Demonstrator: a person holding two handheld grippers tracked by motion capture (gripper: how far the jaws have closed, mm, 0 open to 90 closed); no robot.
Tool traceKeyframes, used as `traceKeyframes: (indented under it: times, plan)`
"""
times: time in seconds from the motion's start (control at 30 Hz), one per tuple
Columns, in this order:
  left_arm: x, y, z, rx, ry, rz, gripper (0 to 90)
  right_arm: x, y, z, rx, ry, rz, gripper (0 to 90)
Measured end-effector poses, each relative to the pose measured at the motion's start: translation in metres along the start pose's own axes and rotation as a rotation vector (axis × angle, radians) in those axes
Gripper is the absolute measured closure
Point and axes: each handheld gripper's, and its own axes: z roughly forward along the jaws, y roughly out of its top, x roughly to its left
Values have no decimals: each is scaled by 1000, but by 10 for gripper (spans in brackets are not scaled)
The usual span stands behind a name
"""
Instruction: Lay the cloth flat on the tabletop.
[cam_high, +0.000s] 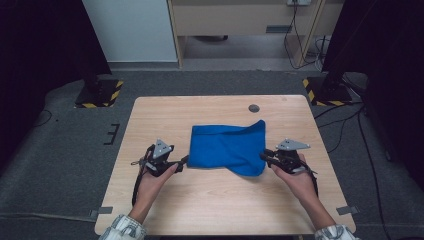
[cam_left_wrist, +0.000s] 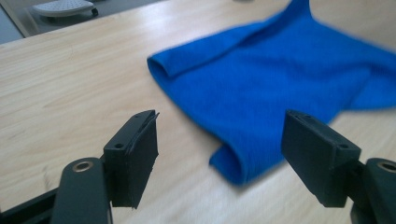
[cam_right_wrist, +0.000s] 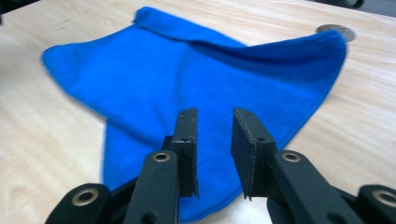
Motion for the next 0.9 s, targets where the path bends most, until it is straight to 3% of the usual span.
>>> traceKeyframes:
  times: [0.13,0.27,0.37,0.5,0.7,0.9]
  plan:
    - [-7,-15,-5,38,-5,14,253,13,-9,-3,-3,41,-10,686]
    - [-4,-17,-4,31,1,-15,239,26,-16,-4,14,55,-43,619]
    - [-4,-19,3,53,-14,-35,238,31,-18,-3,26,54,-63,608]
    - [-10,-19,8,73,-33,-14,214,37,-16,-2,6,76,-66,587]
    - [-16,-19,15,89,-33,6,229,50,-20,9,49,100,-116,531]
    - [-22,-19,18,98,-44,20,259,57,-26,17,86,96,-182,540]
